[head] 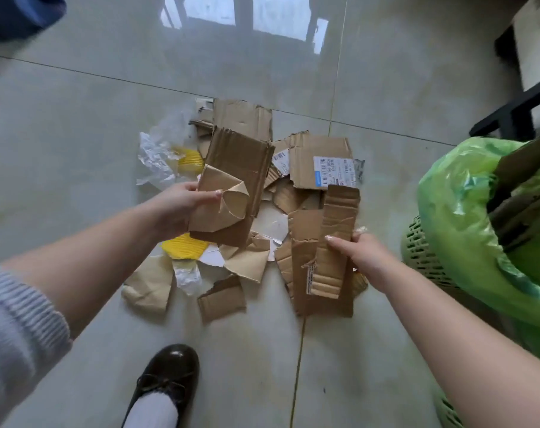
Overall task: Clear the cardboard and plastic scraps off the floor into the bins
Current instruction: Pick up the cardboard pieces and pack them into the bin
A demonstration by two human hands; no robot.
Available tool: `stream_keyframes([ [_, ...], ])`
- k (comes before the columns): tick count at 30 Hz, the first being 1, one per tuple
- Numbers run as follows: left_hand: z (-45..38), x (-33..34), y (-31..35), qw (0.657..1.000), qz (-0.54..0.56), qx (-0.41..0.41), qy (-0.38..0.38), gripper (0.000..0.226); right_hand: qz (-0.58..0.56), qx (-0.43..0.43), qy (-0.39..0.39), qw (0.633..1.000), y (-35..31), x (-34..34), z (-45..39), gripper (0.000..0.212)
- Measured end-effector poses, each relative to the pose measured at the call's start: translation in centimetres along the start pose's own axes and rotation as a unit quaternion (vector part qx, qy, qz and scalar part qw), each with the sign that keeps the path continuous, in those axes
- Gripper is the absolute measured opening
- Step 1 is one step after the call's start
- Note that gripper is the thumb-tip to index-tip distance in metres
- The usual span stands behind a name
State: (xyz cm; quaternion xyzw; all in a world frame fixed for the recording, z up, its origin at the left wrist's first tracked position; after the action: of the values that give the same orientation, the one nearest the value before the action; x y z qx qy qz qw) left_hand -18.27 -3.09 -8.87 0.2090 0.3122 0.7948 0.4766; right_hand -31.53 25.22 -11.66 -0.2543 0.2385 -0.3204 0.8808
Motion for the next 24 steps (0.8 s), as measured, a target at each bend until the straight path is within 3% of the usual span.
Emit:
stream_keyframes([
  [3, -0.8, 0.6, 0.2, 0.998, -0.047, 0.033, 0.034, 0.033, 0.141, -0.017, 0.006, 0.990, 0.7, 1.5, -0.4, 0.041],
  [5, -0.8, 1.9, 0.2, 0.993, -0.103, 0.050, -0.003, 0.044, 0.210, -0.030, 0.033, 0.977, 0.5, 2.1, -0.8, 0.035],
  [8, -0.7, 4.1, -0.5, 0.966, -0.242, 0.065, -0.057, 0.037, 0.260, -0.043, 0.074, 0.962, 0.5, 2.7, -1.4, 0.044],
  [11, -1.4, 5.4, -1.4, 0.904, -0.417, 0.080, -0.044, 0.024, 0.280, -0.043, 0.074, 0.956, 0.5, 3.3, -1.5, 0.040],
  [13, -1.7, 6.5, -2.1, 0.842, -0.531, 0.085, -0.050, 0.021, 0.267, -0.042, 0.075, 0.960, 0.3, 3.1, -1.6, 0.033],
  [14, -1.9, 6.9, -2.4, 0.811, -0.575, 0.091, -0.048, 0.021, 0.261, -0.045, 0.076, 0.961, 0.1, 3.0, -1.7, 0.034],
  [16, -1.9, 7.3, -2.6, 0.782, -0.613, 0.108, -0.040, 0.020, 0.255, -0.047, 0.077, 0.963, 0.2, 2.8, -1.8, 0.037],
  [24, -2.0, 7.4, -3.0, 0.774, -0.624, 0.090, -0.061, 0.023, 0.211, -0.034, 0.064, 0.975, 0.7, 3.0, -1.7, 0.038],
])
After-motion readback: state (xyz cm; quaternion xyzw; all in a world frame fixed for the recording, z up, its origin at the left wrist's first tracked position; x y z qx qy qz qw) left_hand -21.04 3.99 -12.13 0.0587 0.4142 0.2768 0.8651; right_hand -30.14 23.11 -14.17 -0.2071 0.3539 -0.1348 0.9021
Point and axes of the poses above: each hand's wrist, its own z-axis away from the middle knuckle, its own x-axis out of the palm, y = z × x, the point moved 10 cm from there along -z, towards the middle knuckle, and after that the axes turned 2 degrees about -z, right-handed, at the moved point
